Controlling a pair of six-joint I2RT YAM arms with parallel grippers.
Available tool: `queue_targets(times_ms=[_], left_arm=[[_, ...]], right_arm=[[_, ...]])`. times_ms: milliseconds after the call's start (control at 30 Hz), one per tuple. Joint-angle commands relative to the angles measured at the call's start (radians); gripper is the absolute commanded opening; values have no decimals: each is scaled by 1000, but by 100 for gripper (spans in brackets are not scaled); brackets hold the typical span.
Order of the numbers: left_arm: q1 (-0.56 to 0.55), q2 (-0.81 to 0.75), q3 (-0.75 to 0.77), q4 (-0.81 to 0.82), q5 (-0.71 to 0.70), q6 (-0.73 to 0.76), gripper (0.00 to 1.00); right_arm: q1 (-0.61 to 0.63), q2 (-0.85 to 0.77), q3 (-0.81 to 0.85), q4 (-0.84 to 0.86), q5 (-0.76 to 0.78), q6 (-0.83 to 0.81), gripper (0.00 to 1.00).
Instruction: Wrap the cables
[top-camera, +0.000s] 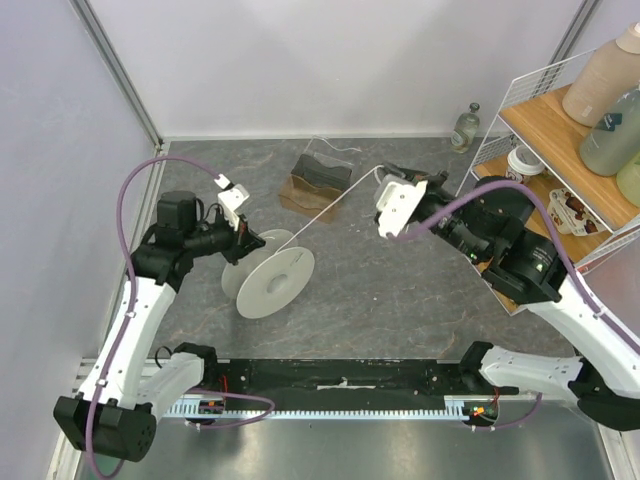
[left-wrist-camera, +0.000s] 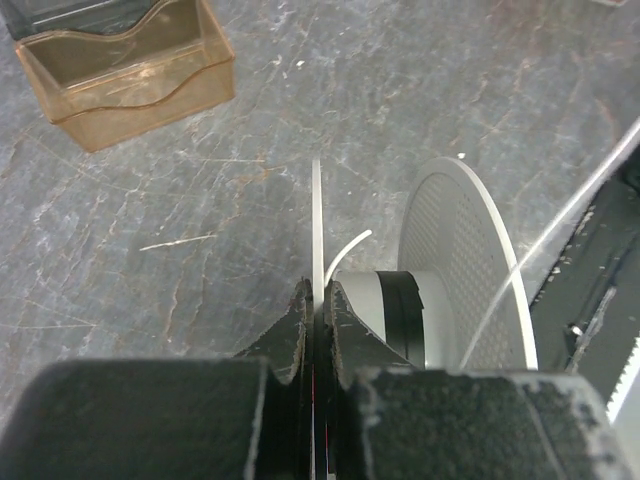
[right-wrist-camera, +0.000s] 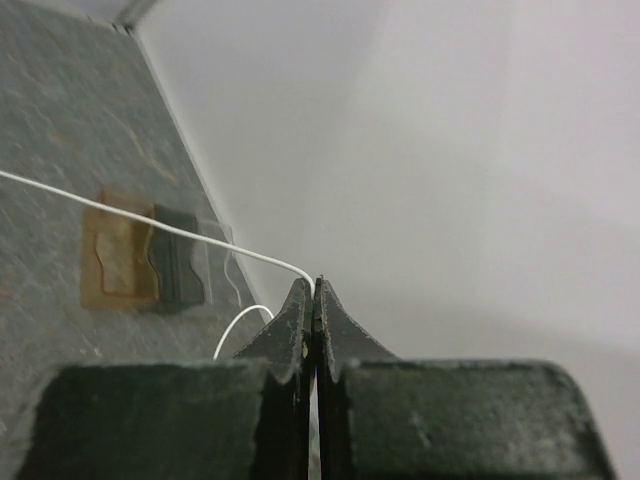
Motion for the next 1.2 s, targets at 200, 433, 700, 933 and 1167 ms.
queue_targets(times_ms=[200,433,700,933,1167], left_arm=[[235,-64,129,-146,338,68,2],[279,-38,216,-60,490,-179,2],[336,-1,187,362,555,-685,2],[347,45,152,765,403,-1213,2],[351,74,156,848,248,-1365,2]], right_arm=[[-364,-22,-113,77,-85,48,0],[-594,24,-243,109,-301,84,0],[-728,65,-321,114,-484,112,0],[-727,36,-436,108,-633,167,0],[-705,1,-509,97,-683,227,0]])
